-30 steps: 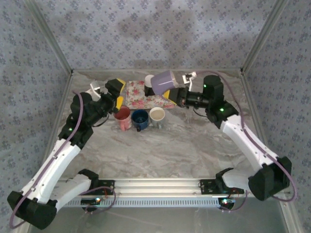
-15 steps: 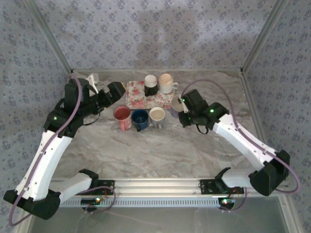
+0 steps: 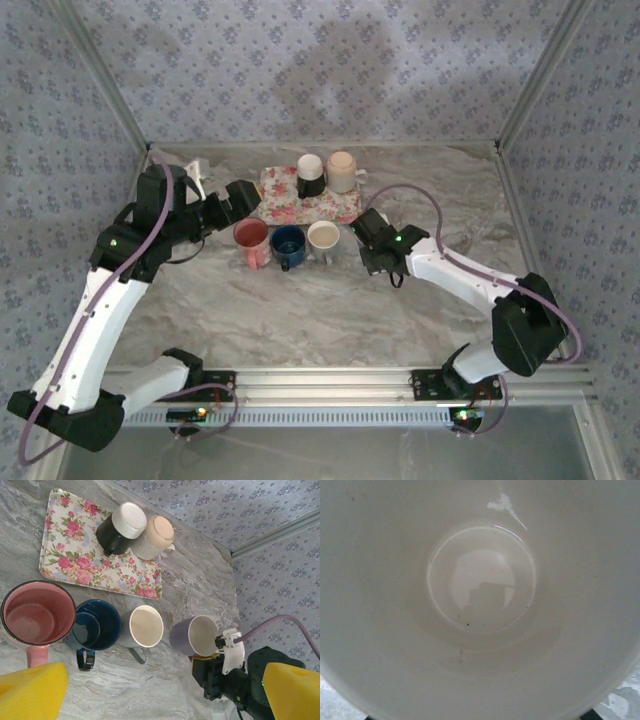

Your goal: Turn the mug right side up

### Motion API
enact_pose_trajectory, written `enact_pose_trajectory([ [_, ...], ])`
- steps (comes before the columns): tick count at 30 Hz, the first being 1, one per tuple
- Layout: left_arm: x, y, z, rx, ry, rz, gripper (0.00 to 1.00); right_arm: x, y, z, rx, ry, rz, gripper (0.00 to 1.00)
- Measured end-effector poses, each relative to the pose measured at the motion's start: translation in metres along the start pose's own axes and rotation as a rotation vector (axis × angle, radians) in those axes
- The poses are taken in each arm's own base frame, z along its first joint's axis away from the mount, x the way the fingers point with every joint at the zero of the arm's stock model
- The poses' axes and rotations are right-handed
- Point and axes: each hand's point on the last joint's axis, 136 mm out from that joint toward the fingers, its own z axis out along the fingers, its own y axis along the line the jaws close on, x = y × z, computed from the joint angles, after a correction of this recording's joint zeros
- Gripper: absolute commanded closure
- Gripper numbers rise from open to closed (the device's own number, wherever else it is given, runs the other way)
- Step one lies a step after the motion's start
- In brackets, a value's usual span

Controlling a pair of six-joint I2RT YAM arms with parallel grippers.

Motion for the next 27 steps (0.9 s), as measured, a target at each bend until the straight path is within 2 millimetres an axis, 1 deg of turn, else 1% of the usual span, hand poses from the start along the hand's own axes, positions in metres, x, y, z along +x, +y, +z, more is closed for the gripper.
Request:
enact_pose_trajectory([
  [5, 0.000, 0.000, 0.000, 0.000, 0.001, 0.000, 0.00, 0.009, 0.005, 0.021, 0.008, 0.019, 0.099, 1.00],
  [8, 0.000, 0.000, 0.001, -0.001, 0.001, -0.001, 0.01, 0.012, 0.009, 0.029, 0.008, 0.021, 0.141, 1.00],
  [14, 0.001, 0.002, 0.006, -0.011, 0.012, -0.004, 0.00, 0.010, 0.026, 0.038, -0.014, 0.008, 0.168, 1.00],
  [25, 0.001, 0.003, 0.007, -0.014, 0.015, -0.004, 0.00, 0.011, 0.035, 0.050, -0.032, 0.017, 0.214, 1.00],
  [27, 0.001, 0.003, 0.007, -0.014, 0.015, -0.004, 0.00, 0.010, 0.037, 0.051, -0.039, 0.015, 0.219, 0.98],
])
